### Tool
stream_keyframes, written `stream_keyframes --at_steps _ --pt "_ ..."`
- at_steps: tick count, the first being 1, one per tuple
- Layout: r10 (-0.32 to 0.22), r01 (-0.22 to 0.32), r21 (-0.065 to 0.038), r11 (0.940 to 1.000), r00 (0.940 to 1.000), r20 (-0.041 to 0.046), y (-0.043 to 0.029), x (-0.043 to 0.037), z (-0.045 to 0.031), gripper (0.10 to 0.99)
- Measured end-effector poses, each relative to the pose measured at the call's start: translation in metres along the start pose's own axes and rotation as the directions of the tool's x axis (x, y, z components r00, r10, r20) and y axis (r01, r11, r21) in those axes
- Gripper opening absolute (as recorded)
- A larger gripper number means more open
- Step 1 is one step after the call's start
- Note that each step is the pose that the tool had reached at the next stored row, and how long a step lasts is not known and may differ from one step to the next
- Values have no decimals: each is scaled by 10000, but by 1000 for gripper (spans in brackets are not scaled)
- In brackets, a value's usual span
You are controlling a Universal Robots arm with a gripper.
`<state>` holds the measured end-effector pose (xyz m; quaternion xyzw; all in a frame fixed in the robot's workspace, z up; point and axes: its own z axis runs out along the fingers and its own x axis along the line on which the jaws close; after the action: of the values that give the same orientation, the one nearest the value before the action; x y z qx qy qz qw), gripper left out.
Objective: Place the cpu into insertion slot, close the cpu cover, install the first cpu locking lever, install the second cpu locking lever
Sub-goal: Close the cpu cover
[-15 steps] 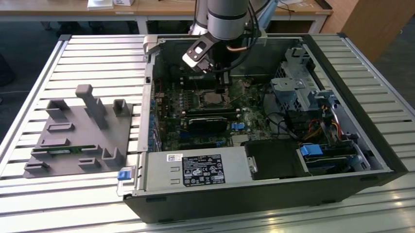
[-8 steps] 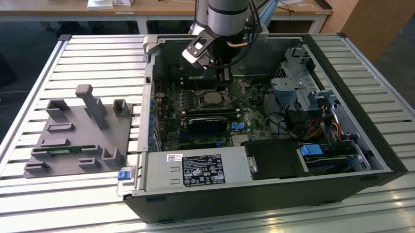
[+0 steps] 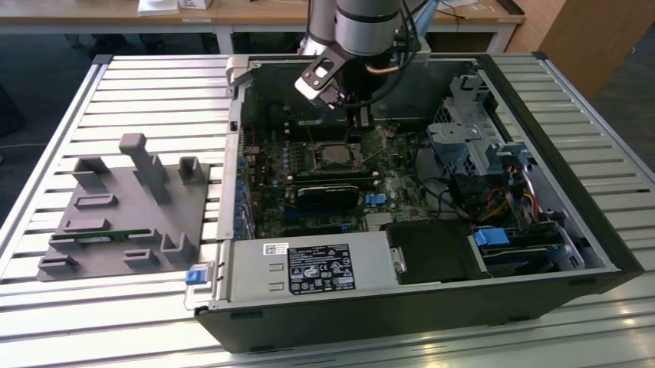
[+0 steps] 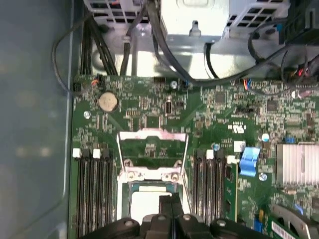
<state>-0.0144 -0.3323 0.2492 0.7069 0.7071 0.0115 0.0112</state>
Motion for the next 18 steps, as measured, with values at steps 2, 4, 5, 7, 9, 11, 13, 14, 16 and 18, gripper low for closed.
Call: stream_keyframes --at_steps 2,4,5,7,9,11,13,14,16,18 --pt "1 -1 -1 10000 10000 -1 1 0 -24 106" --pt "1 -1 -1 10000 10000 -2 2 0 -57 106" --pt "1 -1 -1 10000 10000 -2 2 0 -68 106" --pt "0 0 -1 10000 10000 -3 3 0 -80 106" --pt "-1 1 -2 10000 10000 -5 10 0 -80 106" --pt "1 -1 -2 10000 10000 -12 46 0 -80 106" --pt "2 -2 -1 10000 10000 -20 101 0 -78 106" --pt "2 -2 0 10000 10000 -23 131 0 -78 106" --pt "1 -1 -1 10000 10000 -28 183 0 -76 106" --pt "1 -1 0 10000 10000 -28 220 2 -75 106"
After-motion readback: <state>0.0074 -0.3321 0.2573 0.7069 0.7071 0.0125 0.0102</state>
